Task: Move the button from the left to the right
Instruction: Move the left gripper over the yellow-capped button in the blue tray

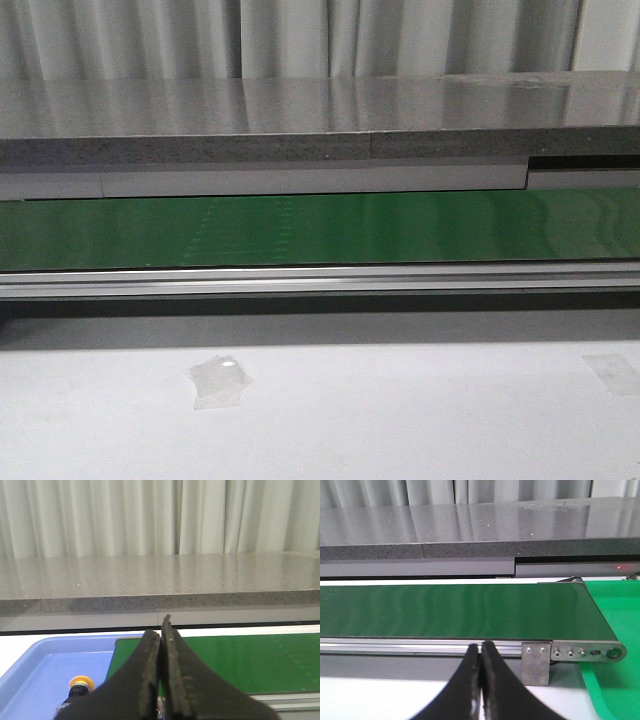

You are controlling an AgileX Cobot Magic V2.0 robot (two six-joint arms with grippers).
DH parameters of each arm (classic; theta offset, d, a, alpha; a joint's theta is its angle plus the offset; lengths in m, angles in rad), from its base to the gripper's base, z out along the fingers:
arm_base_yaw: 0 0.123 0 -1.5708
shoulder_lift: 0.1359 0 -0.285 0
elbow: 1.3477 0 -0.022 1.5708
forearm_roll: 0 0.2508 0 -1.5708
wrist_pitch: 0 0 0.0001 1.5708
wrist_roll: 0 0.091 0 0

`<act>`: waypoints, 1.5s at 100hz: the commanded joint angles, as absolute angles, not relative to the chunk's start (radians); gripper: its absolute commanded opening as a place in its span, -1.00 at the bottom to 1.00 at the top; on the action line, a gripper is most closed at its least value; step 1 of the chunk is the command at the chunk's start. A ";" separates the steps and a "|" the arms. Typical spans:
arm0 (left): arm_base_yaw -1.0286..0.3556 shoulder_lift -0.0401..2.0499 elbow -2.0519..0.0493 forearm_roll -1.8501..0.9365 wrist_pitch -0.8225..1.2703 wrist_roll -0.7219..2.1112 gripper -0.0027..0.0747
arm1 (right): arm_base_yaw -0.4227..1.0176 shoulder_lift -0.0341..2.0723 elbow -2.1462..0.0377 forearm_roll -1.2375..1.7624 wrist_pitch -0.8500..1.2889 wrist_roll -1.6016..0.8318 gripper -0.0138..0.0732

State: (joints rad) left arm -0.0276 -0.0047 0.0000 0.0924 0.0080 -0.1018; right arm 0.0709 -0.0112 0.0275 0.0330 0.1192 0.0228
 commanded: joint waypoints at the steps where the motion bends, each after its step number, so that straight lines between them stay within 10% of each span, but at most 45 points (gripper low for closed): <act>1: -0.026 -0.037 0.046 0.088 -0.077 -0.112 -0.98 | 0.074 -0.030 0.012 0.026 0.034 0.020 -0.83; 64: -0.026 -0.014 -0.071 0.088 -0.035 -0.112 -0.98 | 0.074 -0.030 0.012 0.026 0.034 0.020 -0.83; 150: -0.026 0.822 -0.952 0.042 0.899 -0.105 -0.98 | 0.074 -0.030 0.012 0.026 0.034 0.020 -0.83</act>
State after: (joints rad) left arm -0.0276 0.7426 -0.8735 0.0478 0.9154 -0.1035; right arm 0.0709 -0.0112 0.0275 0.0330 0.1192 0.0243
